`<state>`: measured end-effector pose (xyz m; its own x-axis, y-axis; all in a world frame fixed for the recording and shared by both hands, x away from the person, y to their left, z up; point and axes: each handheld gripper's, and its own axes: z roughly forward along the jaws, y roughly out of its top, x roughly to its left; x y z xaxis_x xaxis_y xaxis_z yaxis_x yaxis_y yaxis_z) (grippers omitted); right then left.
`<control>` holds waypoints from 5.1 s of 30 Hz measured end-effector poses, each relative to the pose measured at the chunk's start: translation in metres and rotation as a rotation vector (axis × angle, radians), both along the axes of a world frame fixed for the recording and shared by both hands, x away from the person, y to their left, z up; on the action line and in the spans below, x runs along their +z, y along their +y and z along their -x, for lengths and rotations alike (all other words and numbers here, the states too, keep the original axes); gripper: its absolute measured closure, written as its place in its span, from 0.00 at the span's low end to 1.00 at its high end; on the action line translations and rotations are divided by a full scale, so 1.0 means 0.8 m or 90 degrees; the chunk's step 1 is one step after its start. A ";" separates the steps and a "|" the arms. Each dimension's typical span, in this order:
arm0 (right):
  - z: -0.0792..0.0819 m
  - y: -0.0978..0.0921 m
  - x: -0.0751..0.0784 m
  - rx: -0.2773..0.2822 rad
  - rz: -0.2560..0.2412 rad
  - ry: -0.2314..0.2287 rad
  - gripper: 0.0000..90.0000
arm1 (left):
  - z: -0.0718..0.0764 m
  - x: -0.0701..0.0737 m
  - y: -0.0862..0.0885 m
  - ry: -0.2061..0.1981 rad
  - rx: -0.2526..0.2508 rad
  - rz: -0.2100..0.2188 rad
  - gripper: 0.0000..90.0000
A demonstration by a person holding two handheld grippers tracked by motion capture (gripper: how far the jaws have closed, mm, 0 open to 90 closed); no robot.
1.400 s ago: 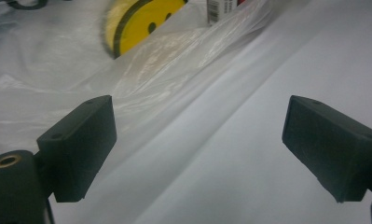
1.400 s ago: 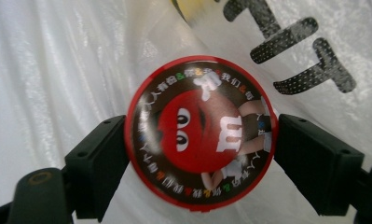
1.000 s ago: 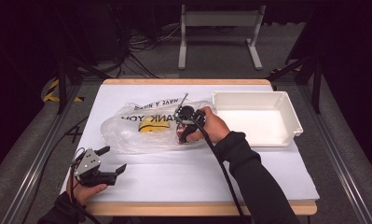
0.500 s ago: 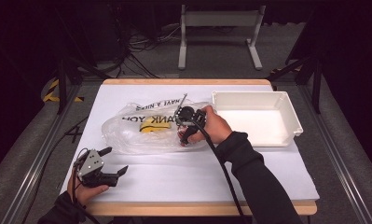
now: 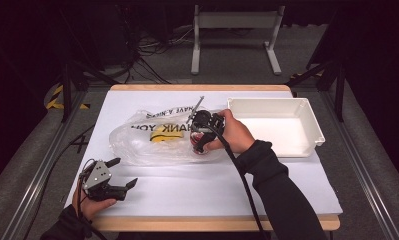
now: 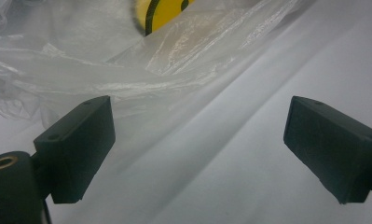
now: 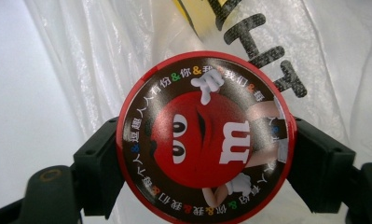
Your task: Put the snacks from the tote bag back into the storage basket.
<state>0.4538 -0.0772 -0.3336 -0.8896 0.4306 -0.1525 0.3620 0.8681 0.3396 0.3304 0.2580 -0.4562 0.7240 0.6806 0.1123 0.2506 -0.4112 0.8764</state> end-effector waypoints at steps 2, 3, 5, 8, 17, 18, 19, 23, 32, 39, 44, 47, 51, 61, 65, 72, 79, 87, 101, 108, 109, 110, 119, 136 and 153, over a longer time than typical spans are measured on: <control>0.003 0.001 0.002 0.003 0.008 -0.001 0.25 | 0.000 0.000 -0.001 0.001 0.003 -0.003 0.11; 0.004 0.002 0.003 0.005 0.012 -0.007 0.25 | 0.000 0.000 -0.002 0.001 0.003 -0.005 0.11; 0.006 0.002 0.006 0.009 0.012 -0.010 0.25 | 0.000 0.000 -0.002 0.000 0.003 -0.007 0.11; 0.012 0.000 0.014 0.015 0.011 -0.016 0.25 | 0.000 0.000 -0.001 0.003 0.007 -0.002 0.11; 0.025 -0.009 0.039 0.019 0.006 -0.033 0.25 | 0.000 0.000 -0.001 -0.002 0.011 -0.002 0.11; 0.026 -0.010 0.039 0.020 0.006 -0.033 0.25 | 0.000 0.000 -0.001 0.000 0.010 -0.003 0.11; 0.028 -0.012 0.041 0.021 0.005 -0.033 0.25 | 0.000 0.000 -0.001 0.002 0.010 -0.004 0.11; 0.032 -0.017 0.043 0.027 0.011 -0.026 0.25 | -0.001 -0.001 -0.001 0.004 0.011 -0.003 0.11; 0.048 -0.027 0.050 0.045 0.005 -0.026 0.25 | -0.001 0.000 -0.001 0.003 0.011 -0.003 0.11; 0.067 -0.042 0.055 0.061 -0.013 -0.027 0.25 | -0.001 0.000 -0.001 0.006 0.014 -0.005 0.11; 0.079 -0.060 0.057 0.066 -0.006 -0.031 0.25 | -0.001 -0.001 -0.001 0.002 0.015 -0.004 0.11; 0.082 -0.068 0.057 0.057 -0.004 -0.025 0.25 | -0.001 -0.001 -0.001 0.004 0.014 -0.003 0.11; 0.085 -0.086 0.057 0.045 -0.007 -0.023 0.25 | -0.001 -0.001 -0.001 0.004 0.015 -0.005 0.11; 0.090 -0.132 0.054 0.026 0.002 -0.004 0.25 | -0.001 0.000 0.001 0.005 0.017 0.004 0.11; 0.091 -0.151 0.054 0.010 0.005 0.001 0.25 | -0.001 0.000 0.000 0.004 0.017 0.000 0.11; 0.087 -0.187 0.056 -0.036 0.020 -0.010 0.25 | -0.002 0.000 0.001 0.009 0.017 0.002 0.11; 0.075 -0.217 0.055 -0.094 0.024 -0.006 0.25 | -0.002 0.000 0.000 0.011 0.016 0.001 0.11; 0.048 -0.239 0.041 -0.150 0.031 0.007 0.25 | -0.002 0.000 0.000 0.009 0.015 0.000 0.11; 0.016 -0.245 0.027 -0.192 0.041 0.013 0.25 | -0.002 0.000 0.000 0.010 0.015 0.000 0.11; 0.003 -0.245 0.027 -0.206 0.035 0.008 0.25 | -0.002 -0.001 0.000 0.010 0.015 0.000 0.11; -0.001 -0.243 0.026 -0.210 0.039 0.002 0.25 | -0.002 -0.001 0.000 0.009 0.015 0.000 0.11; -0.001 -0.243 0.026 -0.210 0.039 0.002 0.25 | -0.002 -0.001 0.000 0.010 0.015 0.000 0.11; -0.021 -0.236 0.018 -0.230 0.047 0.001 0.25 | -0.002 -0.001 -0.001 0.009 0.013 -0.002 0.11; -0.044 -0.234 -0.004 -0.255 0.045 0.009 0.25 | -0.002 0.000 -0.001 0.008 0.011 -0.005 0.11; -0.054 -0.232 -0.032 -0.267 0.039 0.030 0.25 | -0.002 -0.001 -0.001 0.010 0.010 -0.003 0.11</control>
